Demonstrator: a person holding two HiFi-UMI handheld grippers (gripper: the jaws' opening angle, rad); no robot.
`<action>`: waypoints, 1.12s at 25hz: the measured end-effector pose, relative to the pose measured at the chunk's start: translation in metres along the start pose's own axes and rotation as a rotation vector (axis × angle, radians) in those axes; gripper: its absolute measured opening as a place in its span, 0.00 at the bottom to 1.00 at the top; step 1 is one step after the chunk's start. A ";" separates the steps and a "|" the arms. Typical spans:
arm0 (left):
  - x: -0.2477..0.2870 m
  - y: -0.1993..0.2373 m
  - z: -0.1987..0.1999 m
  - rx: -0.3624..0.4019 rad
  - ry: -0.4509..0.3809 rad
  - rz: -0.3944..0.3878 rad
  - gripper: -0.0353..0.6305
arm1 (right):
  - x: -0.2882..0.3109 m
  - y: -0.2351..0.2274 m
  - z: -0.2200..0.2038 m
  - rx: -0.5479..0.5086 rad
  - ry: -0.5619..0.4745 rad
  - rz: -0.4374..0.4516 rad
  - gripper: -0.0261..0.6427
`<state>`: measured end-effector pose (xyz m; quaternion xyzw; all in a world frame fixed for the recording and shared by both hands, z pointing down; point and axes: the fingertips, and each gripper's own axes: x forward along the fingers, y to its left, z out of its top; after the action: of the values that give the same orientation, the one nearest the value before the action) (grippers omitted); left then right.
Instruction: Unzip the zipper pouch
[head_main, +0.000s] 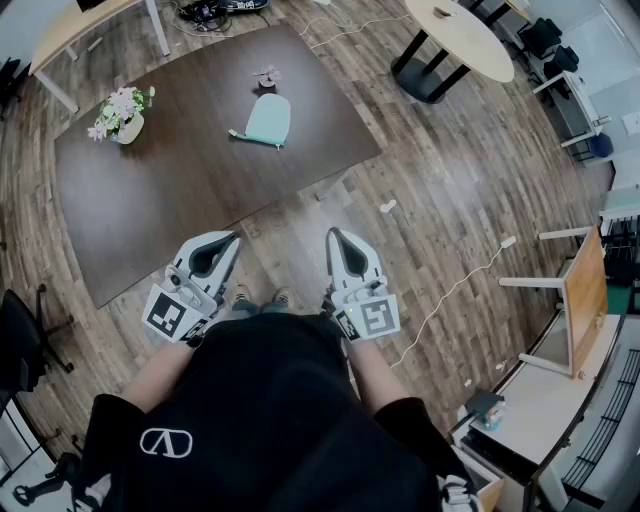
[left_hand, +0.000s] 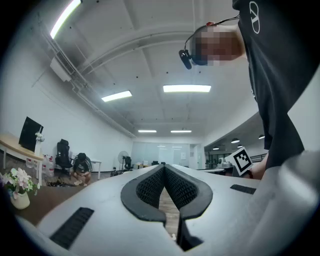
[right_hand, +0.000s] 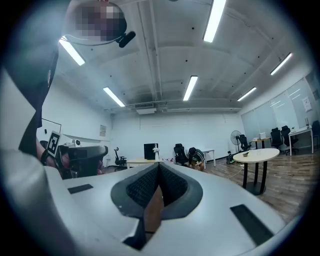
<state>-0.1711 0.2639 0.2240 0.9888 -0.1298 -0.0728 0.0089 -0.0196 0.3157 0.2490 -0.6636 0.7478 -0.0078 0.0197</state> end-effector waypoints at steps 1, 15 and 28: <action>0.000 0.000 0.000 -0.010 -0.001 0.002 0.06 | 0.001 0.000 0.000 0.000 0.001 0.001 0.03; 0.002 0.007 -0.005 -0.010 0.002 -0.004 0.06 | 0.011 0.003 -0.005 0.058 0.000 0.041 0.04; -0.009 0.039 -0.005 -0.021 -0.019 -0.041 0.06 | 0.042 0.018 0.001 0.007 -0.008 0.004 0.03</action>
<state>-0.1891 0.2282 0.2319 0.9904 -0.1087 -0.0839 0.0163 -0.0421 0.2757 0.2461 -0.6621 0.7490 -0.0078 0.0252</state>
